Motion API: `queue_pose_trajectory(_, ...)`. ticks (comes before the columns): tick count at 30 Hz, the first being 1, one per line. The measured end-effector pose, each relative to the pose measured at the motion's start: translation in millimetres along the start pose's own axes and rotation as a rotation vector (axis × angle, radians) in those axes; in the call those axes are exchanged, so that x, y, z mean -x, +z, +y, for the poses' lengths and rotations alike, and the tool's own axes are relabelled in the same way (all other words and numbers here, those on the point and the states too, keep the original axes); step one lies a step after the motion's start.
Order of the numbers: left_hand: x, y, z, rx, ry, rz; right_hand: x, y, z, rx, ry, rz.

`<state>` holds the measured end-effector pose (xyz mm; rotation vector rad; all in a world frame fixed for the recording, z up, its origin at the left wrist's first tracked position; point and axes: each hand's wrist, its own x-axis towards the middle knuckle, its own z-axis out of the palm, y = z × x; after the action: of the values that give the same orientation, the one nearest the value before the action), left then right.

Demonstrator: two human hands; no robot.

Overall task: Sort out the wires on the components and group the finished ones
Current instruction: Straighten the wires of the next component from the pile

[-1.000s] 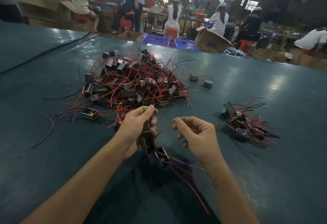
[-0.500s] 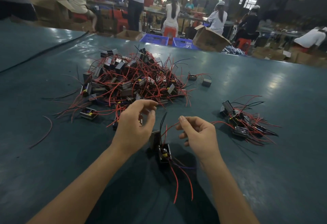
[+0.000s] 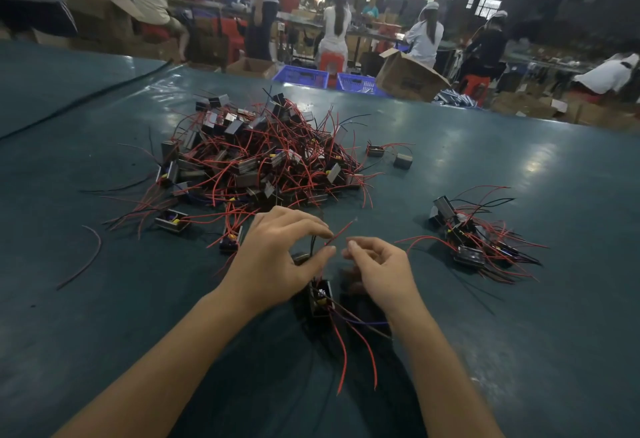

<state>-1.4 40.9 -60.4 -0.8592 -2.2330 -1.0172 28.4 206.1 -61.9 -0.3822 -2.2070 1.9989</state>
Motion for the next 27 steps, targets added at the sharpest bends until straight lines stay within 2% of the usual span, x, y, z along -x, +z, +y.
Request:
queue_pose_trajectory(5,3.6,3.9,4.4,-0.164,0.07,-0.061,4.6,8.9,-0.9,0.016,0.017,-0.227)
queue_pose_trajectory(8,3.8,4.7,7.3,-0.164,0.075,-0.1,8.6,11.2,-2.9,-0.01,0.03,-0.318)
queue_pose_trajectory(11,3.2,4.4,10.0,-0.103,0.048,-0.107,8.9,10.6,-3.7,-0.047,0.039,-0.277)
queue_pose_trajectory(14,3.1,3.6,11.1,-0.042,0.027,-0.017,6.8,11.2,-2.0,-0.064,0.029,-0.155)
queue_pose_trajectory(17,2.1,2.9,11.1,0.088,-0.081,0.078,2.2,8.7,3.1,-0.068,-0.012,-0.071)
queue_pose_trajectory(23,-2.0,0.7,11.0,0.09,-0.149,0.164,0.9,6.5,6.1,-0.072,-0.15,-0.133)
queue_pose_trajectory(27,-3.7,-0.4,13.7,0.219,-0.236,0.174,6.7,6.3,-2.0,-0.071,-0.312,-0.13)
